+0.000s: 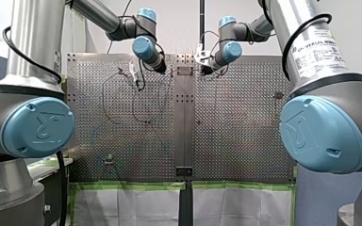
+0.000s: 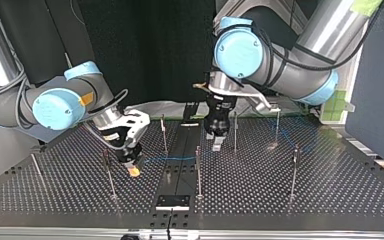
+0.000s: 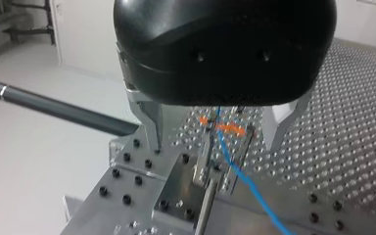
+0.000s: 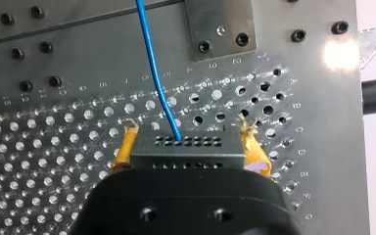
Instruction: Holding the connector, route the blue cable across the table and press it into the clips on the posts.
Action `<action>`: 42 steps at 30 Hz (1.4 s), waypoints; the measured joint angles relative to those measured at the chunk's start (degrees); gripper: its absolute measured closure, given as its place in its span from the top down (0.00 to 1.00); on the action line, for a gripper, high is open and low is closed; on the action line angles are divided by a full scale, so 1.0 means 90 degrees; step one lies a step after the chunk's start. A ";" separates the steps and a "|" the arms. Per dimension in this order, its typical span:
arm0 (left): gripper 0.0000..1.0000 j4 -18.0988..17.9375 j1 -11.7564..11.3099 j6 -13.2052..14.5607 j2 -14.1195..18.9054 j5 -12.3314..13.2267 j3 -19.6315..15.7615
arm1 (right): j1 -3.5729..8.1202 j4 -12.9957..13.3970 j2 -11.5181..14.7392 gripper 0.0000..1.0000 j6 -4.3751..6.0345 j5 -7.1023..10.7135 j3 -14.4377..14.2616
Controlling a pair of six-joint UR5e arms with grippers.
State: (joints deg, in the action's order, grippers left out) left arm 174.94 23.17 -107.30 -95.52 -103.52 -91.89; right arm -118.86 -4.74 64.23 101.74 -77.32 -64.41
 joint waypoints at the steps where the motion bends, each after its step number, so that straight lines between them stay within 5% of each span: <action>1: 1.00 -0.0008 0.0041 0.0034 0.0001 -0.0005 0.0000 | 0.0003 -0.0003 0.0002 0.00 -0.0003 -0.0024 0.0000; 14: 1.00 -0.0483 0.0702 0.0233 -0.0035 -0.0508 0.0128 | 0.0087 -0.0107 0.0016 0.00 -0.0137 -0.0277 0.0002; 24: 1.00 -0.0212 0.1225 0.0485 -0.0456 -0.0837 0.0614 | 0.0122 -0.0135 0.0029 0.00 -0.0158 -0.0287 0.0002; 42: 1.00 0.0213 0.1253 0.0763 -0.1183 -0.1324 0.1488 | 0.0156 -0.0141 0.0030 0.00 -0.0166 -0.0287 0.0001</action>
State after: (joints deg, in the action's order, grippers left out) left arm 176.85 34.44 -100.44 -106.17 -115.44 -78.50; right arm -117.46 -6.01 64.50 100.24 -79.90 -64.40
